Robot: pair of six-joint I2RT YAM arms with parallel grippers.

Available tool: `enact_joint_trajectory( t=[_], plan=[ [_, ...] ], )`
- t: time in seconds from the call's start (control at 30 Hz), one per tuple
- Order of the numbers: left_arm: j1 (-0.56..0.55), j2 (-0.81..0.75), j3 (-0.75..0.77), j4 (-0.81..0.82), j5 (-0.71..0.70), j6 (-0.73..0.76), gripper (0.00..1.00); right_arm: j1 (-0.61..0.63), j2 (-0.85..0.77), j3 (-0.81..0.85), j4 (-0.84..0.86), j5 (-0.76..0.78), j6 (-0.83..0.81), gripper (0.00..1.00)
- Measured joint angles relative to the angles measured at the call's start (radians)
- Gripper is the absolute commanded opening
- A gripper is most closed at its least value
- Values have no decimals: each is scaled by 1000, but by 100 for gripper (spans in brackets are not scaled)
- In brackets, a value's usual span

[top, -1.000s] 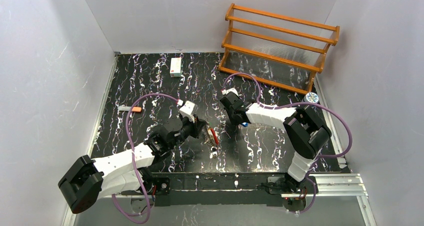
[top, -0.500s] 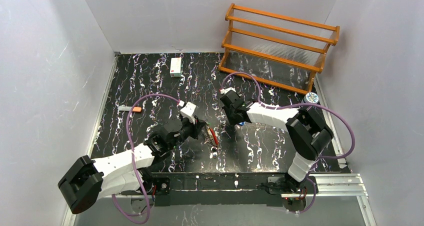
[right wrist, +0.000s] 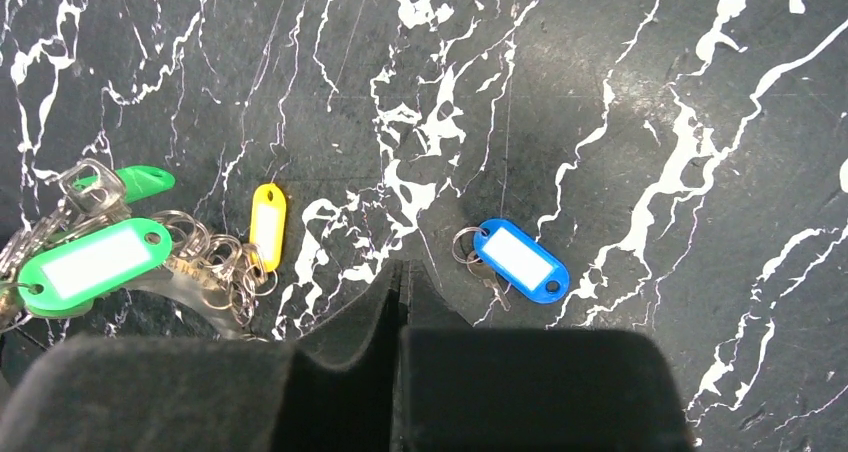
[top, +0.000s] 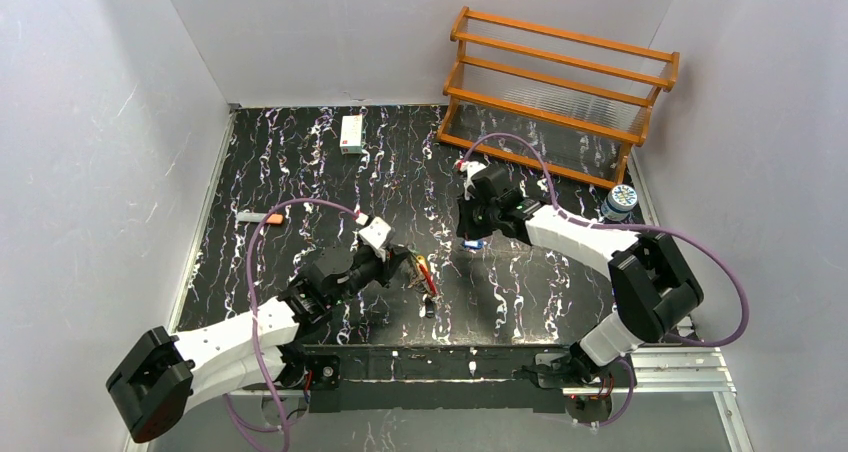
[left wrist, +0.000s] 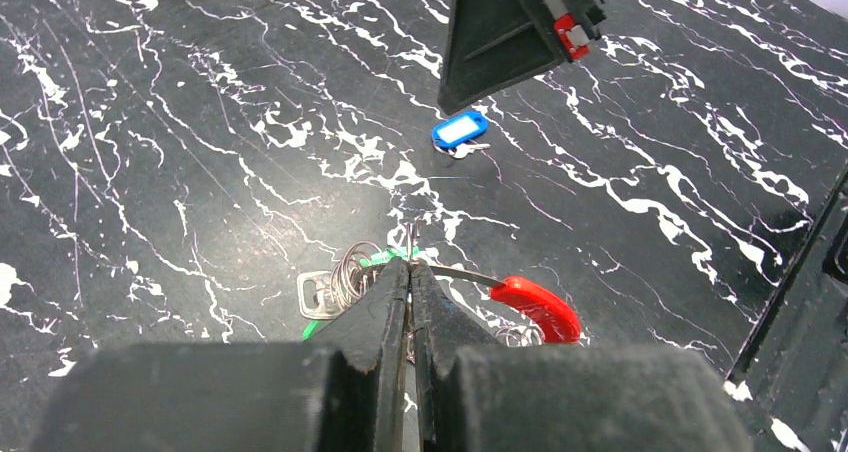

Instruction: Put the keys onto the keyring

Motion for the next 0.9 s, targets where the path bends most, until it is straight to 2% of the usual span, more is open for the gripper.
enact_joint_trajectory(
  t=[0.2, 0.37, 0.67, 0.9],
  plan=[
    [0, -18, -13, 9, 39, 33, 0, 14, 59, 27, -24, -3, -28, 30],
    [0, -13, -13, 13, 46, 35, 0, 82, 111, 46, -67, 116, -57, 42],
    [0, 0, -13, 31, 50, 34, 0, 169, 179, 101, -126, 319, -77, 44],
    [0, 0, -13, 31, 53, 33, 0, 182, 200, 107, -134, 405, -77, 39]
  ],
)
